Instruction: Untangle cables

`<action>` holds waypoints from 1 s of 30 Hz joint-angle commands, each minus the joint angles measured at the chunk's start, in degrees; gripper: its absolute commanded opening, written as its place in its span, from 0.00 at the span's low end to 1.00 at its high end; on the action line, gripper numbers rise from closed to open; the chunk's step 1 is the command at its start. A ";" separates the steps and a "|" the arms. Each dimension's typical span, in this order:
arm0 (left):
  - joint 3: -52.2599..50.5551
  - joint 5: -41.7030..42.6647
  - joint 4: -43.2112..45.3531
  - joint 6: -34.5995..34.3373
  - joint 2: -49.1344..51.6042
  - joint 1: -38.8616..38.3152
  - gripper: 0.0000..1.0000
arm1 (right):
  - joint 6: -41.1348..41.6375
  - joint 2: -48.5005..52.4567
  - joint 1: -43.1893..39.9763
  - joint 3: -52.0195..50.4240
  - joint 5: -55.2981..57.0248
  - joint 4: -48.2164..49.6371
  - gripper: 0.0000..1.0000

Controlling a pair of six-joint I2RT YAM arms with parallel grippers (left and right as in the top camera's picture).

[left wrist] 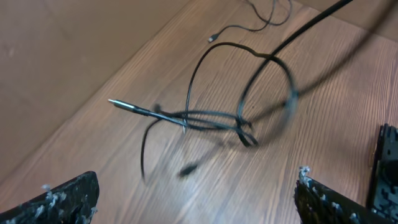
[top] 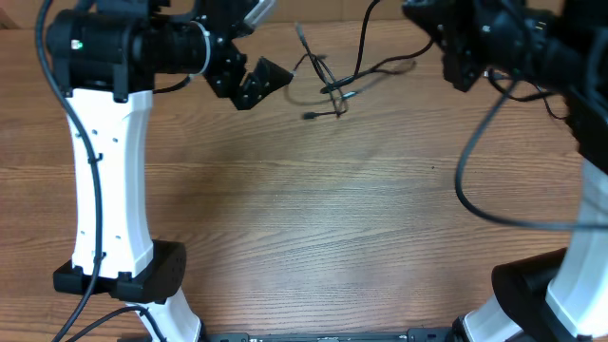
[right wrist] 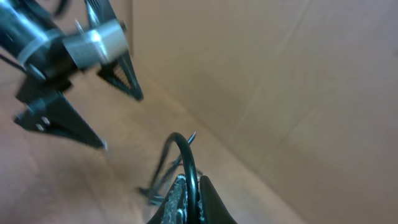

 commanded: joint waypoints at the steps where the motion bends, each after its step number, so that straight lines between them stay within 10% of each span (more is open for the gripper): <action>1: 0.79 1.07 1.75 2.84 3.04 -1.81 1.00 | -0.37 0.98 0.09 2.43 5.14 0.02 0.04; 17: 0.74 7.19 2.12 13.53 13.42 -8.81 0.97 | 0.85 -0.70 -3.58 2.71 7.32 -0.61 0.04; 30: 0.72 2.75 7.10 -8.04 21.57 -12.48 1.00 | 1.55 -0.76 -9.62 2.71 7.30 -1.62 0.04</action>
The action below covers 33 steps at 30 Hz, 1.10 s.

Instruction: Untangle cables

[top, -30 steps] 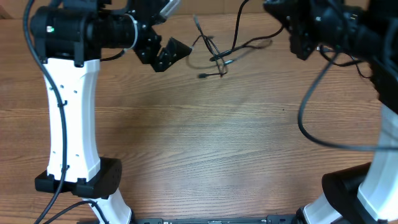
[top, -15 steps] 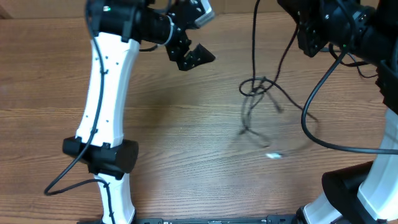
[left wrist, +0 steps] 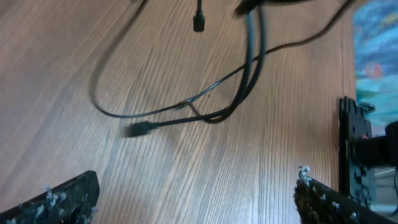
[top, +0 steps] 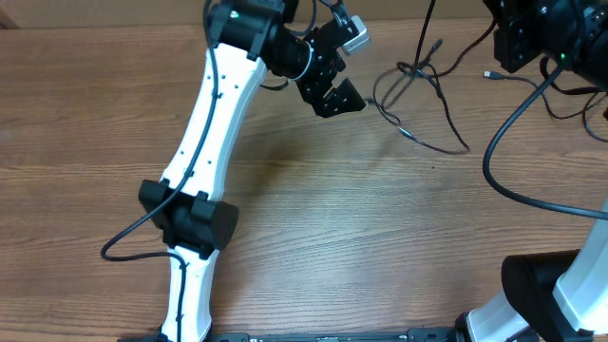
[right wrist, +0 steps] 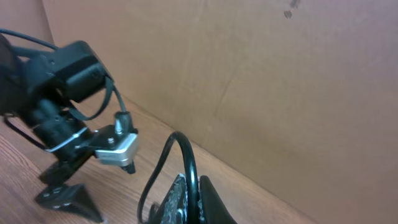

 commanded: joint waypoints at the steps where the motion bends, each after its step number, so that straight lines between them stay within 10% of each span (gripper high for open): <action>1: 0.68 -0.92 2.27 -9.31 1.44 0.07 1.00 | 0.57 -1.03 -0.61 0.79 0.09 -0.35 0.04; 33: 0.09 -2.75 11.06 -16.28 1.73 -6.84 1.00 | 0.76 -1.95 -4.79 0.79 1.60 12.44 0.04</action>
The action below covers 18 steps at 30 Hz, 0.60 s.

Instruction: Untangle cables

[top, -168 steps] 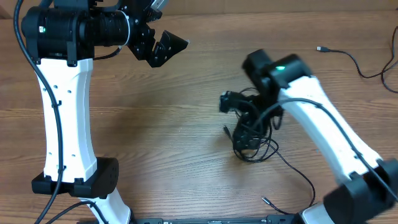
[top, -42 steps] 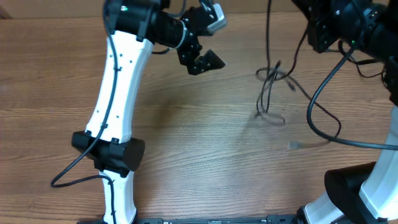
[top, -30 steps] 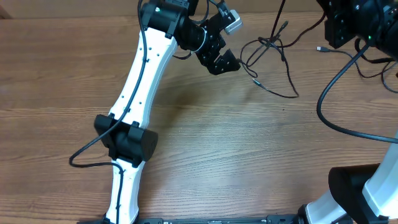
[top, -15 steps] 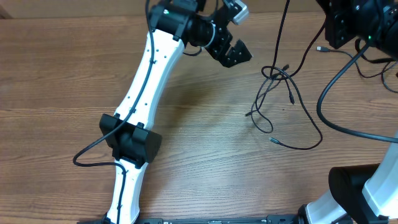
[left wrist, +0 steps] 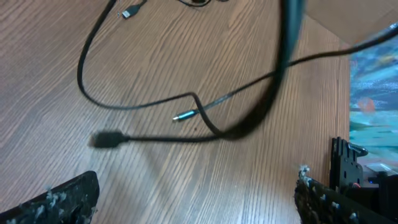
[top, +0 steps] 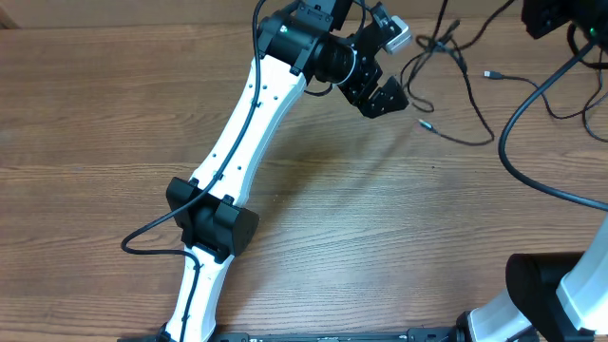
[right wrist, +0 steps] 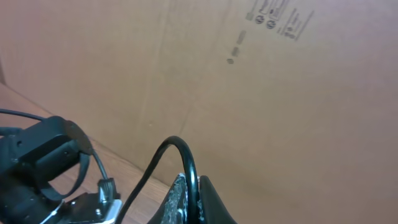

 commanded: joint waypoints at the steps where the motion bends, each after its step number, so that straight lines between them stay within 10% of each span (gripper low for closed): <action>1: 0.11 0.11 0.70 -1.25 -0.02 0.59 1.00 | 0.17 -1.66 -1.22 0.76 0.37 0.74 0.04; 18: 0.11 4.59 11.63 -8.74 -0.02 -7.19 0.87 | 1.73 -2.19 -1.22 0.79 -2.71 -0.26 0.04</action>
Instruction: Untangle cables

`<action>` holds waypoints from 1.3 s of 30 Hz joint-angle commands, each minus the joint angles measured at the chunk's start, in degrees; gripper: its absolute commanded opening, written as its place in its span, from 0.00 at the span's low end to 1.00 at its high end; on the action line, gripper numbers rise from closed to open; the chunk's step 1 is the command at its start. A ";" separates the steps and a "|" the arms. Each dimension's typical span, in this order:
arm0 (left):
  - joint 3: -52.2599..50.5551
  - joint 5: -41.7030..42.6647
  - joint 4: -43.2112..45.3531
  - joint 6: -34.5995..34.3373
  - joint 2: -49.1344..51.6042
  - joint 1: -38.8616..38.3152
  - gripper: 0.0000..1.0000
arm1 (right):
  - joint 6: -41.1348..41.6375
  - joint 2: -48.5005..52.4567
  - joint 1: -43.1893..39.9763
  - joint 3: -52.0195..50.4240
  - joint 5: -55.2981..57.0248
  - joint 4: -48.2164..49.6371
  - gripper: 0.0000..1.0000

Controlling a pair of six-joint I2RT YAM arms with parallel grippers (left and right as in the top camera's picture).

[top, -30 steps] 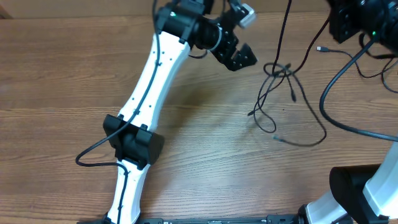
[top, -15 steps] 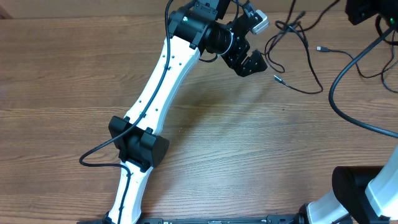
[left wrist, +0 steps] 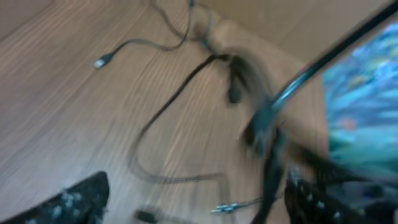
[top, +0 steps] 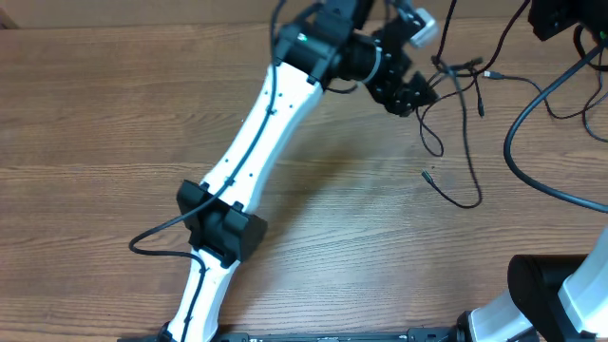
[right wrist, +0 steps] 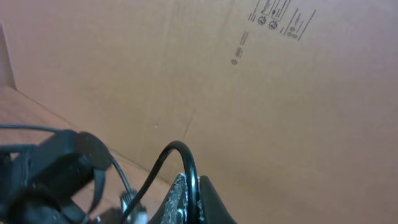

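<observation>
A tangle of thin black cables [top: 454, 74] hangs and lies at the table's back right, and one strand trails down to a plug end [top: 426, 173]. My left gripper [top: 410, 90] is open right beside the tangle. In the blurred left wrist view its fingers [left wrist: 69, 200] stand wide apart over a cable loop [left wrist: 163, 134], a dark plug [left wrist: 148, 215] and a silver-tipped end [left wrist: 231, 205]. My right gripper [right wrist: 191, 194] is raised high and shut on a thick black cable [right wrist: 185, 155] that arches over its fingers.
The wooden table [top: 285, 237] runs toward the front. A cardboard wall [right wrist: 261, 81] stands behind the table. The right arm's own black supply cable [top: 518, 142] loops down at the right. The left arm [top: 266, 123] stretches diagonally across the middle.
My left gripper has shifted further right, up against the tangle. The cables now hang lower, with one strand reaching further toward the front. The right gripper still grips its cable.
At first the tangle lay at the back centre with my open left gripper to its left and the right gripper shut on a cable. At each later moment the tangle was further right and more raised, with the left gripper beside it.
</observation>
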 commanded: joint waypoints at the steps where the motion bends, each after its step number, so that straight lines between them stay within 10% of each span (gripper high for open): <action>1: 0.11 1.49 1.27 -2.54 -0.02 -2.91 0.80 | 0.61 -1.73 -0.22 0.79 -0.50 0.09 0.04; 2: 0.11 1.09 1.31 -2.54 -0.02 -3.78 0.04 | 0.61 -1.73 -0.22 0.79 -0.48 -0.15 0.04; 13: 0.13 -21.18 -12.24 -2.54 -8.09 6.36 0.04 | 0.37 -2.47 -2.84 0.72 -0.02 -2.25 0.04; 39: 0.13 -30.47 -29.57 -3.39 -29.20 38.36 0.04 | -3.32 6.62 -26.97 0.22 0.42 -12.00 0.04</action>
